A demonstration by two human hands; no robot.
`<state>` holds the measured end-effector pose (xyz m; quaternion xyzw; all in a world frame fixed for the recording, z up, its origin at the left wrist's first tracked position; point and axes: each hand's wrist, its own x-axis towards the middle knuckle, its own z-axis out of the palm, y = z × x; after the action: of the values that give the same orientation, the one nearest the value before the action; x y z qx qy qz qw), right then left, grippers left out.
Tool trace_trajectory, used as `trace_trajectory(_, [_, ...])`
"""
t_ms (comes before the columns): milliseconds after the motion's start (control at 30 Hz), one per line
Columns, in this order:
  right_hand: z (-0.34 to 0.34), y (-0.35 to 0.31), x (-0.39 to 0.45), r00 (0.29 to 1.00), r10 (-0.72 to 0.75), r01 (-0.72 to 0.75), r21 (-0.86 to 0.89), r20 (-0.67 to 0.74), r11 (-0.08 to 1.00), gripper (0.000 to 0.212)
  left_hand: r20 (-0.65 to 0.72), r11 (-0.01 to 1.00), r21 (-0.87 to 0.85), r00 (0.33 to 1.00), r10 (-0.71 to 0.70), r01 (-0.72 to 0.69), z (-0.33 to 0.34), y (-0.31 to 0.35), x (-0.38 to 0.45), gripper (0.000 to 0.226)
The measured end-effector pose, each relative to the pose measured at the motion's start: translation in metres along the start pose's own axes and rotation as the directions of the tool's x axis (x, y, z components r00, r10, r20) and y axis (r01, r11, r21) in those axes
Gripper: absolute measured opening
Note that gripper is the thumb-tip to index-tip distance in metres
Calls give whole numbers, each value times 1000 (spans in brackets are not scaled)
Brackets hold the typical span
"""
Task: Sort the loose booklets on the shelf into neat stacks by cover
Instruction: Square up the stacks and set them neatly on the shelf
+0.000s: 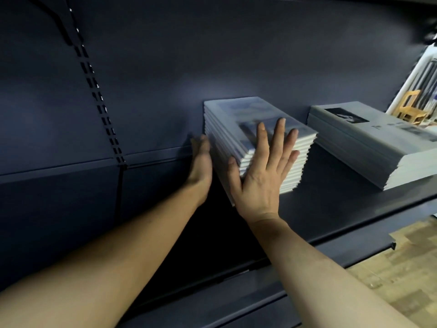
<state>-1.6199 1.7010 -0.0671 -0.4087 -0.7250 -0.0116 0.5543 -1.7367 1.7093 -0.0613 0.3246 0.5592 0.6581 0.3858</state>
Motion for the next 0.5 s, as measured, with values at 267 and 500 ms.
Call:
trace_trajectory(267, [1,1,-1,1000,5,-5,22,-1,1000,74,-96,990,130,993,72,-59,12,-25,24,92])
trace_trajectory(500, [1,0,-2,1000,8,-8,25,-1,1000,74,-68,978,144,985,160,-149,12,-24,29,95])
